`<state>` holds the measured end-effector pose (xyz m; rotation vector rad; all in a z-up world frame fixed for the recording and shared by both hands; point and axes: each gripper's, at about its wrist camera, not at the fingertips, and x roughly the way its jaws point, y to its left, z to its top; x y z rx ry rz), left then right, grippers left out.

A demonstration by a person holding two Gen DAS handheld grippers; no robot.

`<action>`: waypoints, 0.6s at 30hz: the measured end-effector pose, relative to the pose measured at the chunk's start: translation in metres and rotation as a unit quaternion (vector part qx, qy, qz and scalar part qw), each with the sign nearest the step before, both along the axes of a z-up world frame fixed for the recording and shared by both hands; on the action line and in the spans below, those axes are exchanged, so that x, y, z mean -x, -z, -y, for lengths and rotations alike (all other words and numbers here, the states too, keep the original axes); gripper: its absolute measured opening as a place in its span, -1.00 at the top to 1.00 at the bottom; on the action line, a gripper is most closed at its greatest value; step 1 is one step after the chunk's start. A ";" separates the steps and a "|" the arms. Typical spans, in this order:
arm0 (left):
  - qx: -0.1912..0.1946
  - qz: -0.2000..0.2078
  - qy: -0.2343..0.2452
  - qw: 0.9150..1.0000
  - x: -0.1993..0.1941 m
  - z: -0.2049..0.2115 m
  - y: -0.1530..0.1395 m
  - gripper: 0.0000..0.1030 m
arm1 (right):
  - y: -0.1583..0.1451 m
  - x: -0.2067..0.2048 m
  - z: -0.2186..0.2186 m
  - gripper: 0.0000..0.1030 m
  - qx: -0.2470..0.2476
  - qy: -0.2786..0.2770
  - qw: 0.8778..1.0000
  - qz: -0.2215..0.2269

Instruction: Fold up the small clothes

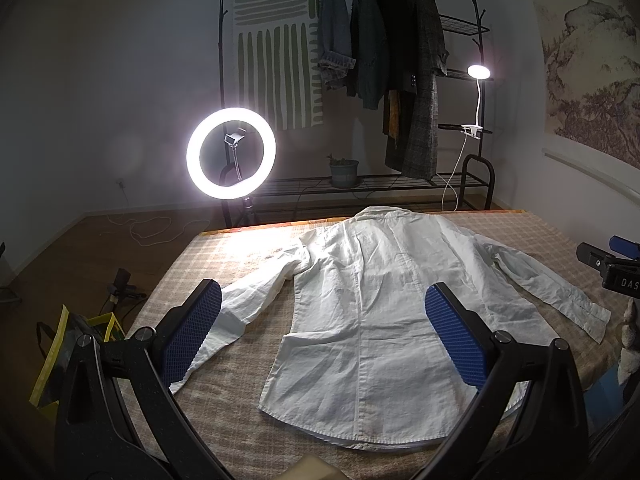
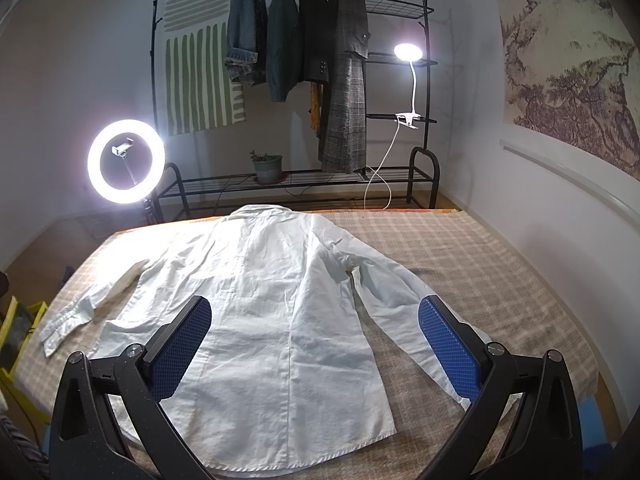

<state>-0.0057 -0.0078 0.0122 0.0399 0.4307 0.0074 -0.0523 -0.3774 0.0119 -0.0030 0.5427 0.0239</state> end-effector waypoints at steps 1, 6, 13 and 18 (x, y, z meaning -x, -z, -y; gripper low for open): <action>0.000 -0.001 -0.001 1.000 0.000 0.000 0.000 -1.00 | 0.000 0.000 0.000 -1.00 0.000 0.000 1.000 0.000; 0.005 -0.010 -0.011 1.000 -0.006 -0.009 0.006 -1.00 | -0.001 -0.002 -0.003 -1.00 0.004 0.004 1.000 0.000; 0.012 -0.022 -0.025 0.999 -0.016 -0.026 0.017 -1.00 | -0.003 -0.005 -0.011 -1.00 0.007 0.004 1.000 0.003; 0.017 -0.046 -0.029 0.998 -0.029 -0.043 0.030 -1.00 | -0.005 -0.011 -0.024 -1.00 0.002 -0.003 1.000 0.003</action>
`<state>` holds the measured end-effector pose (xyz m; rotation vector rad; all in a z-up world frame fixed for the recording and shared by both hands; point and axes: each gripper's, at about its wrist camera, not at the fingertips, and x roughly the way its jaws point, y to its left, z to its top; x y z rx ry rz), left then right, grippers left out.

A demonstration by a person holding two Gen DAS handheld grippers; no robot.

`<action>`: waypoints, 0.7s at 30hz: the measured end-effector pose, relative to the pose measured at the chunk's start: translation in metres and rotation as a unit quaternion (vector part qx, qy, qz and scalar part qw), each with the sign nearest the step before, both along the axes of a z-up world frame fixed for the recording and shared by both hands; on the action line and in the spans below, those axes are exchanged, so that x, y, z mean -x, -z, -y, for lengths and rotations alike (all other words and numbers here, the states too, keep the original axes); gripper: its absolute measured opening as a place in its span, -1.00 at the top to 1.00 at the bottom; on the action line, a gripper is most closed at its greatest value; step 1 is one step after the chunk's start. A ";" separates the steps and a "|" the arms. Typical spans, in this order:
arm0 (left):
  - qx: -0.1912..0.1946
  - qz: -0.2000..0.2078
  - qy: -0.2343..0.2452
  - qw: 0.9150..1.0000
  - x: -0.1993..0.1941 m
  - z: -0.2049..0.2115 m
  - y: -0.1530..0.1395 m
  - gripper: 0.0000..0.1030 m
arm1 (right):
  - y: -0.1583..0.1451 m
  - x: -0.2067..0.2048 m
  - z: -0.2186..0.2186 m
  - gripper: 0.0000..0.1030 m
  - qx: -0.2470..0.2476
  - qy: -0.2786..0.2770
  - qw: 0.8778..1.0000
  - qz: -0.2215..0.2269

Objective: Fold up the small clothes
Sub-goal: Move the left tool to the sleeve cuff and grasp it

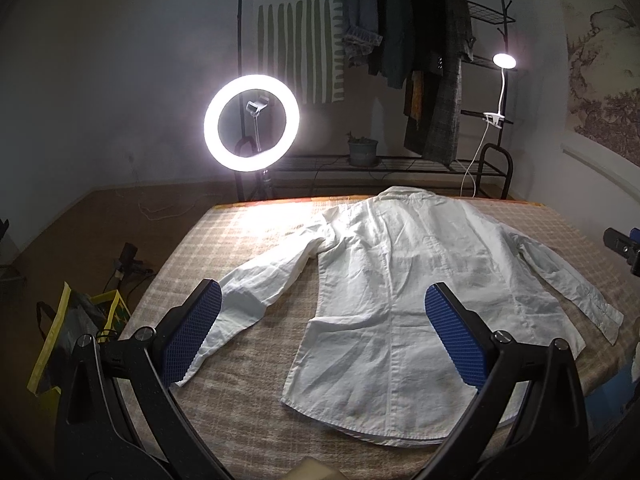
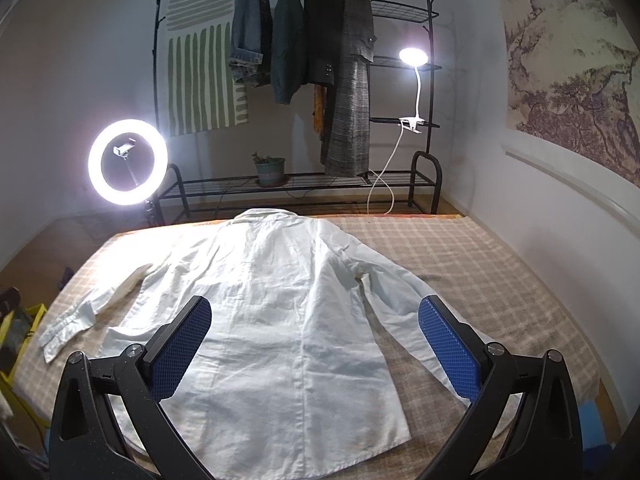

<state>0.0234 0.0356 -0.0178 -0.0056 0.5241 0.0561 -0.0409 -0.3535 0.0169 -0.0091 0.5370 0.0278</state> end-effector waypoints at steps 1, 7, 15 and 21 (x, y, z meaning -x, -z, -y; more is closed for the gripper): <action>-0.001 -0.009 -0.003 1.000 -0.004 -0.005 0.004 -1.00 | 0.000 -0.001 -0.002 -1.00 -0.001 -0.001 1.000 0.000; -0.004 -0.049 -0.026 0.998 -0.023 -0.041 0.023 -1.00 | 0.000 -0.007 -0.023 -1.00 -0.002 -0.016 1.000 -0.001; -0.020 -0.094 -0.051 0.994 -0.059 -0.099 0.049 -0.99 | 0.003 -0.015 -0.054 -1.00 0.002 -0.039 0.999 -0.003; 0.010 -0.131 -0.084 0.988 -0.077 -0.154 0.075 -0.93 | 0.006 -0.024 -0.072 -1.00 -0.001 -0.050 0.999 -0.009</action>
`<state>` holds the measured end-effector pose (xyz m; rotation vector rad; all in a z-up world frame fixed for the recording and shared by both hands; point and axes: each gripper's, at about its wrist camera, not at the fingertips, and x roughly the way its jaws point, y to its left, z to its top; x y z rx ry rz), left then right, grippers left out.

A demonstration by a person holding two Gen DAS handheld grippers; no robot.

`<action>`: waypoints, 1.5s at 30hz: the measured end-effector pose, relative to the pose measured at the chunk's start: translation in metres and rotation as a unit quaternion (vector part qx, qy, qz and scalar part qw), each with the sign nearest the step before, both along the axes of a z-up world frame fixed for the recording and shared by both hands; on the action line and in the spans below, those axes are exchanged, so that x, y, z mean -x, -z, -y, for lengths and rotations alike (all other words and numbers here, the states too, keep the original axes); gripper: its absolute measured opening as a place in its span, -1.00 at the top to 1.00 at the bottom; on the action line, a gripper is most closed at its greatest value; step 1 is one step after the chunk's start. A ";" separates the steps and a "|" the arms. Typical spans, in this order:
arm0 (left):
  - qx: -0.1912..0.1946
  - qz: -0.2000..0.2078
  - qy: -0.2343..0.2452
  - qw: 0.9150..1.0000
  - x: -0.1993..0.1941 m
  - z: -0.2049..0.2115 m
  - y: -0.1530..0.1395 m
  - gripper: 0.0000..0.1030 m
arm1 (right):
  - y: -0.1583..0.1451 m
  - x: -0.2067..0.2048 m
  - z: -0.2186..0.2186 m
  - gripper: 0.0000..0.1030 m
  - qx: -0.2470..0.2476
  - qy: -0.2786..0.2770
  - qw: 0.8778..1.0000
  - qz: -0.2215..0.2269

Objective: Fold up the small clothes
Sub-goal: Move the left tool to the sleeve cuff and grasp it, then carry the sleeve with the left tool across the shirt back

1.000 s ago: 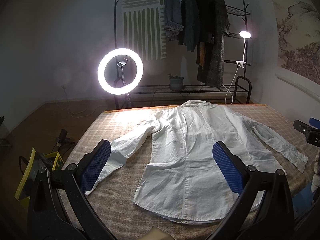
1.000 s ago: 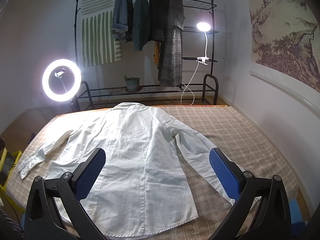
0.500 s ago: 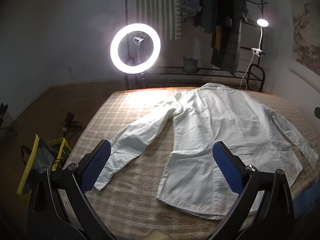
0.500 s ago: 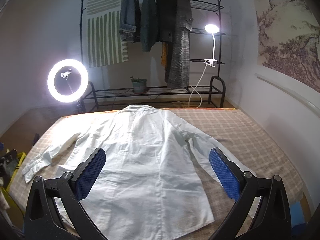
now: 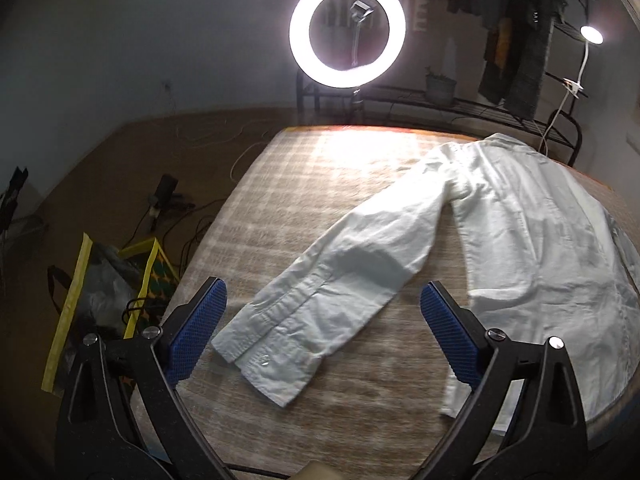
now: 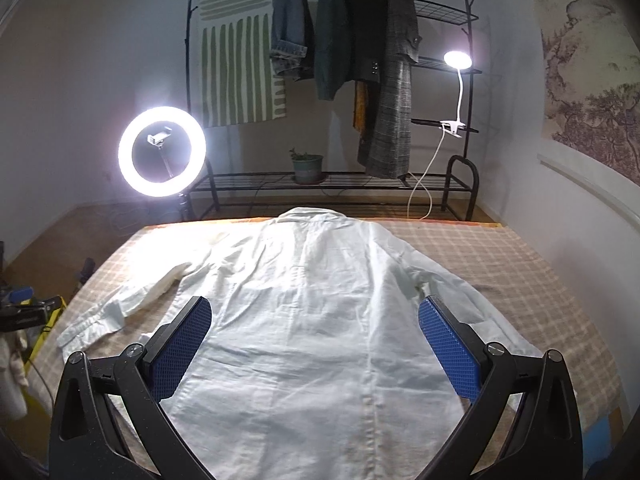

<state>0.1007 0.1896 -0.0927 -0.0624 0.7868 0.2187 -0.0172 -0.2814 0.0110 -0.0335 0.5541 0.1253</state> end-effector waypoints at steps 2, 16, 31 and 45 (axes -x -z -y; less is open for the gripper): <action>-0.001 -0.013 -0.004 1.000 -0.004 -0.012 0.009 -0.92 | 0.001 -0.002 -0.005 -1.00 -0.001 -0.004 1.000 -0.002; 0.120 -0.115 -0.072 0.984 -0.024 -0.094 0.083 -0.68 | 0.013 -0.011 -0.019 -1.00 0.010 -0.023 0.999 -0.024; 0.138 -0.141 -0.076 0.977 -0.042 -0.104 0.110 0.28 | 0.018 -0.009 -0.006 -1.00 0.018 -0.014 0.999 -0.041; 0.111 -0.033 -0.007 0.993 -0.029 -0.050 0.037 0.96 | 0.019 -0.007 0.003 -0.99 0.011 -0.015 0.998 -0.056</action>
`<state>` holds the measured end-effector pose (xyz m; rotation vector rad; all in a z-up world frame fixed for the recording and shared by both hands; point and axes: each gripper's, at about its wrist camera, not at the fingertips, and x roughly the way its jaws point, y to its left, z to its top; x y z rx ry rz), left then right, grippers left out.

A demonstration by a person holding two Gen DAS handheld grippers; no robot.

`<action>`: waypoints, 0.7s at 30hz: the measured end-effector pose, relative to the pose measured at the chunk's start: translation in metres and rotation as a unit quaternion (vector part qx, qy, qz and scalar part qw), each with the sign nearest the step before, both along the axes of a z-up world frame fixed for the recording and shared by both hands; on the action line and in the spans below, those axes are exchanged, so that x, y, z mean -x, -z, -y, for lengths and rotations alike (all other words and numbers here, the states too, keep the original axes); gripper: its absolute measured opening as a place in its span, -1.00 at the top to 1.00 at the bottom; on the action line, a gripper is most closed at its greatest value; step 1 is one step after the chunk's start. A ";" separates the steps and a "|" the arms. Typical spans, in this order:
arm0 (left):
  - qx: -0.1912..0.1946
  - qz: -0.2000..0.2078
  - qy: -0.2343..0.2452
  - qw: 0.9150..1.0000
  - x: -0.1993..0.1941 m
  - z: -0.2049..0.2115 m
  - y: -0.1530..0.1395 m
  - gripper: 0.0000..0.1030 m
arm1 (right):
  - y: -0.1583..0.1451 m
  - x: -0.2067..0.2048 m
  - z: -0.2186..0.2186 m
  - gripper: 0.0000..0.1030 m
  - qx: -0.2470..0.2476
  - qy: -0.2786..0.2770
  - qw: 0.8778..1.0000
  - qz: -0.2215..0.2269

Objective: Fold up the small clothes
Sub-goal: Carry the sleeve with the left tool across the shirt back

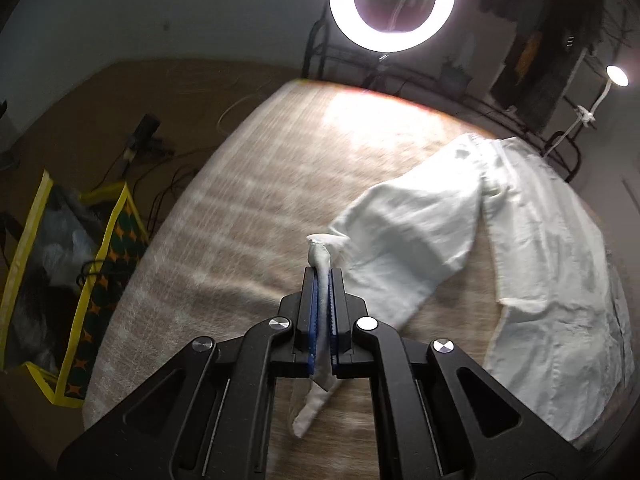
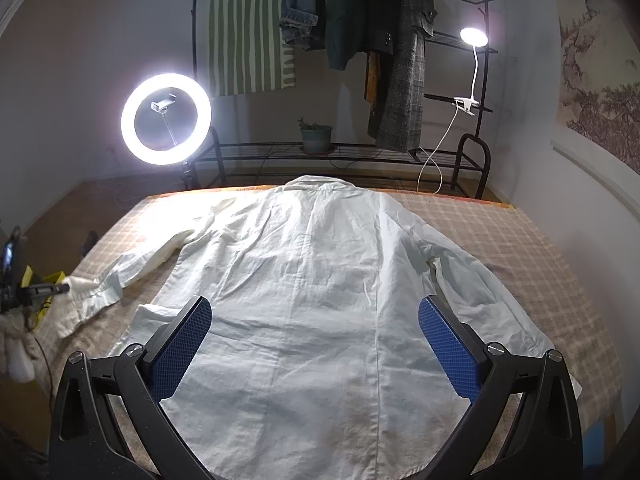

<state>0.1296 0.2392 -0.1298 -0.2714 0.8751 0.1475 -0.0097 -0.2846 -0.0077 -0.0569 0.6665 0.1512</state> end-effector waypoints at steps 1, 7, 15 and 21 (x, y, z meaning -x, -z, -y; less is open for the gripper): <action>-0.002 0.011 0.008 1.000 0.002 0.009 -0.008 0.96 | 0.000 0.000 0.001 -0.99 -0.001 -0.001 1.000 -0.003; -0.044 0.084 0.099 0.991 0.022 0.091 -0.056 0.96 | 0.005 0.002 0.001 -0.99 -0.006 -0.017 1.000 -0.015; -0.110 0.086 0.295 0.945 0.060 0.233 -0.047 0.96 | 0.019 0.000 0.007 -0.87 -0.026 -0.040 0.997 -0.057; -0.144 0.054 0.313 0.937 0.061 0.249 -0.020 0.96 | 0.031 -0.002 0.013 -0.85 -0.038 -0.057 0.993 -0.096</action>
